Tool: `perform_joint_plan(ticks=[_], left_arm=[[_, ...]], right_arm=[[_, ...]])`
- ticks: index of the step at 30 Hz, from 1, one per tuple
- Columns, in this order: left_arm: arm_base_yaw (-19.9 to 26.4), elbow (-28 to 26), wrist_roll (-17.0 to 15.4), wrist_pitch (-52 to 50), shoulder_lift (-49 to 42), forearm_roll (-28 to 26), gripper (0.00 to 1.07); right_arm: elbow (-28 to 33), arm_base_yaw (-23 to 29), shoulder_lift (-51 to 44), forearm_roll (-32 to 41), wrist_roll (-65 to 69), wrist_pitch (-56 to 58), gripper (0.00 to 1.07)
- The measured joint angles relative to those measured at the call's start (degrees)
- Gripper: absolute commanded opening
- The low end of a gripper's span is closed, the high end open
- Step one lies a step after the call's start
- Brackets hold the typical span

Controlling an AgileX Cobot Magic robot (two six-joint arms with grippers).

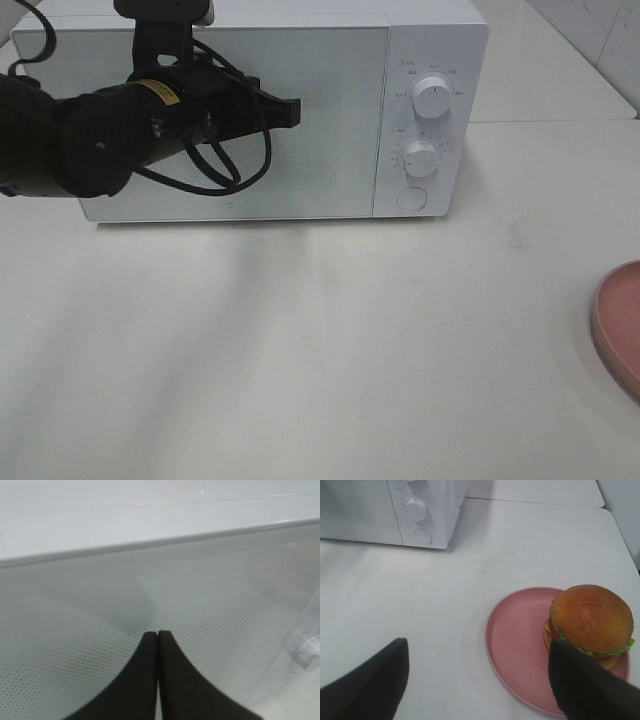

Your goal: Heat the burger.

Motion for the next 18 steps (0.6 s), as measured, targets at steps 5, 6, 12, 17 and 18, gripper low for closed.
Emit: perform_joint_plan(ticks=[5,6,12,17,18], left_arm=[[-2.23,2.98,2.69,7.85,-5.39,-0.29,0.18],[-2.58,4.07,2.98,13.29,-7.33,-0.29,0.43],[-2.58,5.21,3.15,32.83,-13.06,-0.74,1.01],[-2.58,5.21,3.15,41.48,-15.18,-0.69,1.01],[-2.58,5.21,3.15,41.48,-15.18,-0.69,1.01]], right_arm=[[0.0,0.0,0.0,0.0,0.0,0.0,0.75],[0.0,0.0,0.0,0.0,0.0,0.0,0.75],[0.0,0.0,0.0,0.0,0.0,0.0,0.75],[0.0,0.0,0.0,0.0,0.0,0.0,0.75],[0.0,0.0,0.0,0.0,0.0,0.0,0.75]])
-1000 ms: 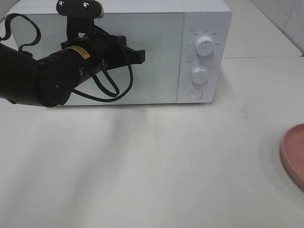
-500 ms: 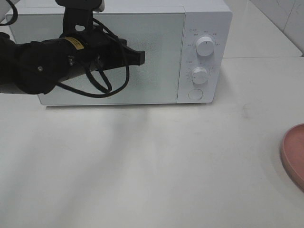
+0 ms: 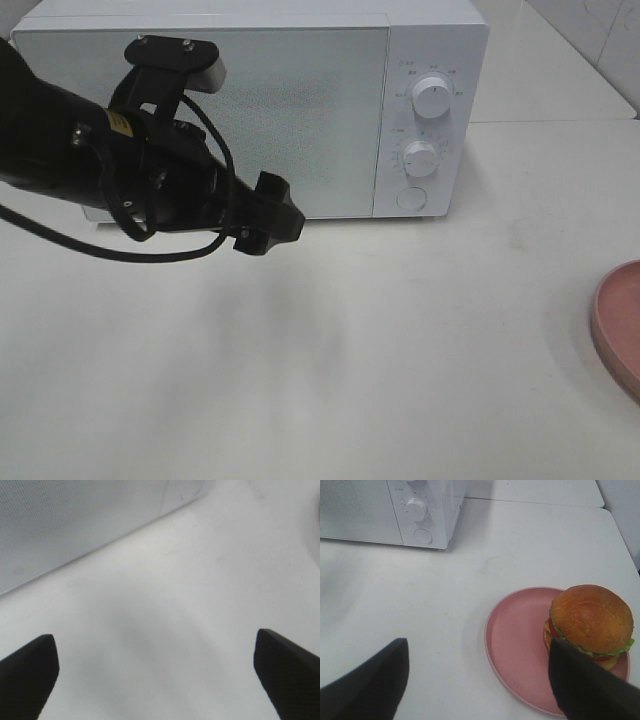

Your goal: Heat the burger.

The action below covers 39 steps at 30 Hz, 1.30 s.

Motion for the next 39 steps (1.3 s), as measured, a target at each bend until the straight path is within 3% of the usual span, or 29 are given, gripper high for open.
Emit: perform_joint_plan(ticks=[2,5,7,10,12,13,15,17,18,19,20,22,23,24,26,34,39], left_arm=[[0.0,0.0,0.0,7.45,-1.6,2.23,1.01],[0.0,0.0,0.0,9.63,-2.01,2.98,1.01],[0.97,0.0,-0.29,18.91,-4.13,5.44,1.01],[1.83,0.0,-0.86,21.31,-4.87,5.84,1.01],[7.22,0.0,-4.01,29.79,-7.85,7.62,1.01],[7.22,0.0,-4.01,29.79,-7.85,7.62,1.01],[13.41,0.0,-4.76,35.7,-10.49,8.25,1.01],[15.7,0.0,-4.81,37.36,-11.57,8.42,1.01],[19.94,0.0,-4.98,39.94,-13.81,8.65,1.01],[19.94,0.0,-4.98,39.94,-13.81,8.65,1.01],[24.06,0.0,-5.39,42.06,-15.99,8.71,1.01],[26.18,0.0,-5.67,43.03,-17.19,8.88,1.01],[29.51,0.0,-6.59,44.63,-19.31,9.34,1.01],[29.51,0.0,-6.59,44.63,-19.31,9.34,1.01],[33.75,0.0,-8.82,47.21,-22.69,11.69,1.01],[36.9,3.21,-15.7,51.39,-32.77,19.82,1.01],[36.9,8.19,-16.27,52.25,-40.62,20.8,1.0]], right_arm=[[0.0,0.0,0.0,0.0,0.0,0.0,0.75],[0.0,0.0,0.0,0.0,0.0,0.0,0.75],[0.0,0.0,0.0,0.0,0.0,0.0,0.75],[0.0,0.0,0.0,0.0,0.0,0.0,0.75],[0.0,0.0,0.0,0.0,0.0,0.0,0.75],[0.0,0.0,0.0,0.0,0.0,0.0,0.75],[0.0,0.0,0.0,0.0,0.0,0.0,0.75],[0.0,0.0,0.0,0.0,0.0,0.0,0.75],[0.0,0.0,0.0,0.0,0.0,0.0,0.75],[0.0,0.0,0.0,0.0,0.0,0.0,0.75],[0.0,0.0,0.0,0.0,0.0,0.0,0.75],[0.0,0.0,0.0,0.0,0.0,0.0,0.75],[0.0,0.0,0.0,0.0,0.0,0.0,0.75],[0.0,0.0,0.0,0.0,0.0,0.0,0.75],[0.0,0.0,0.0,0.0,0.0,0.0,0.75],[0.0,0.0,0.0,0.0,0.0,0.0,0.75],[0.0,0.0,0.0,0.0,0.0,0.0,0.75]])
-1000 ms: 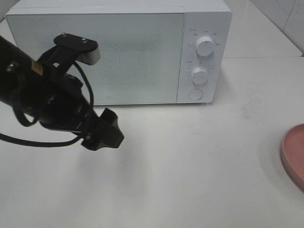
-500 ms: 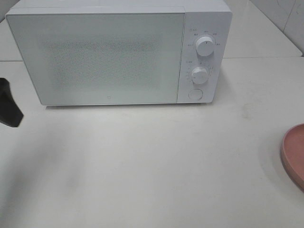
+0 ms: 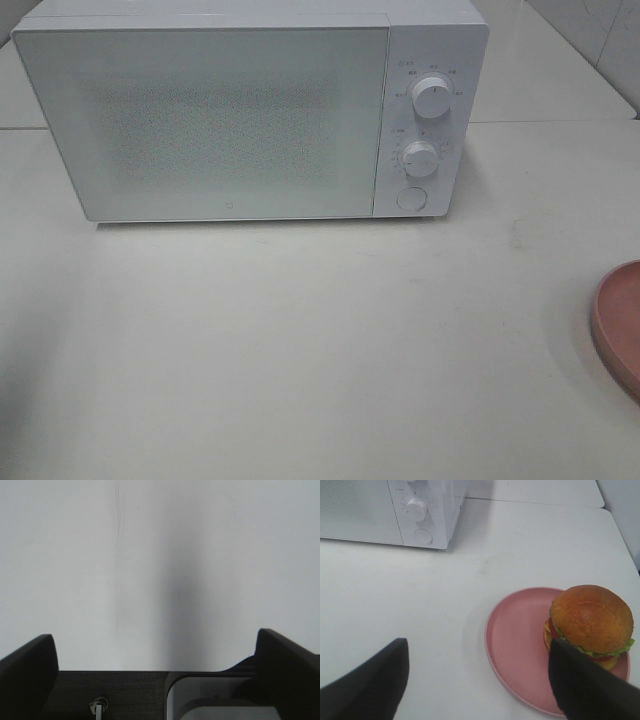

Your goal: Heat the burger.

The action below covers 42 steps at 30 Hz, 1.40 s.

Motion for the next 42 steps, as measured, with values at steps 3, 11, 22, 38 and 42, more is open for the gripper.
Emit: perform_joint_plan(ticks=[3,11,22,38,42], left_arm=[[0.0,2.64,-0.11,0.57,-4.64,0.0,1.0],[0.0,10.2,-0.11,0.86,-18.39,1.03,1.0],[0.0,13.01,-0.11,-0.63,-36.44,1.72,1.0],[0.0,13.01,-0.11,-0.8,-50.59,1.78,1.0],[0.0,13.01,-0.11,-0.8,-50.59,1.78,1.0]], right_arm=[[0.0,0.0,0.0,0.0,0.0,0.0,0.75],[0.0,0.0,0.0,0.0,0.0,0.0,0.75],[0.0,0.0,0.0,0.0,0.0,0.0,0.75],[0.0,0.0,0.0,0.0,0.0,0.0,0.75],[0.0,0.0,0.0,0.0,0.0,0.0,0.75]])
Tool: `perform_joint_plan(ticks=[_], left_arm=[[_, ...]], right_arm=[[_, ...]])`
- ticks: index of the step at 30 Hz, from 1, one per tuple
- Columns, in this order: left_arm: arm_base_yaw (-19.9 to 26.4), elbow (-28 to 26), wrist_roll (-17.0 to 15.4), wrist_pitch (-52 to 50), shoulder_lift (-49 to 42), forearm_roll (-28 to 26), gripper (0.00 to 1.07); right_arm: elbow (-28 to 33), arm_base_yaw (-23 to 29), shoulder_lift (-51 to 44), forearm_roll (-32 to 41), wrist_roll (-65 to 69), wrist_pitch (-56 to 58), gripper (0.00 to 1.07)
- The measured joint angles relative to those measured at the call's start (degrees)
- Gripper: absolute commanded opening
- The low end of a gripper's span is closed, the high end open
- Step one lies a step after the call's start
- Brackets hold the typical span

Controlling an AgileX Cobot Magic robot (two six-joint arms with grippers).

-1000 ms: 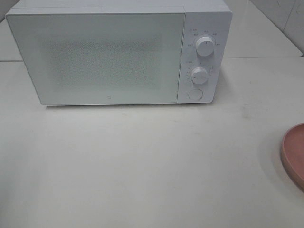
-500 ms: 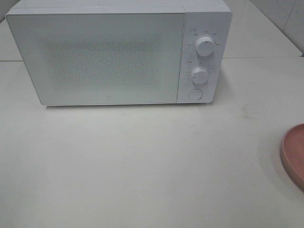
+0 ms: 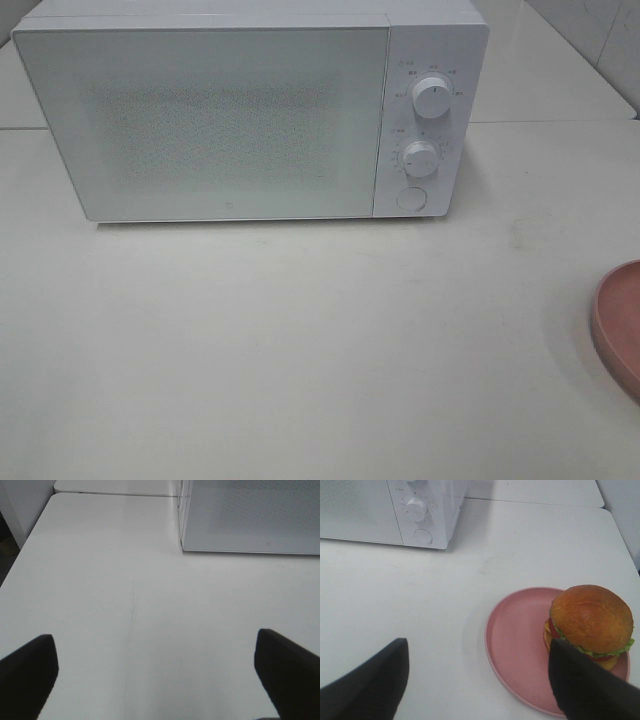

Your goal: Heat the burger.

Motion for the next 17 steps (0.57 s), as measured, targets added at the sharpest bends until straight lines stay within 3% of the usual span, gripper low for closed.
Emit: perform_joint_plan(ticks=[17], left_arm=[[0.0,0.0,0.0,0.0,0.0,0.0,1.0]], right_arm=[[0.0,0.0,0.0,0.0,0.0,0.0,0.75]])
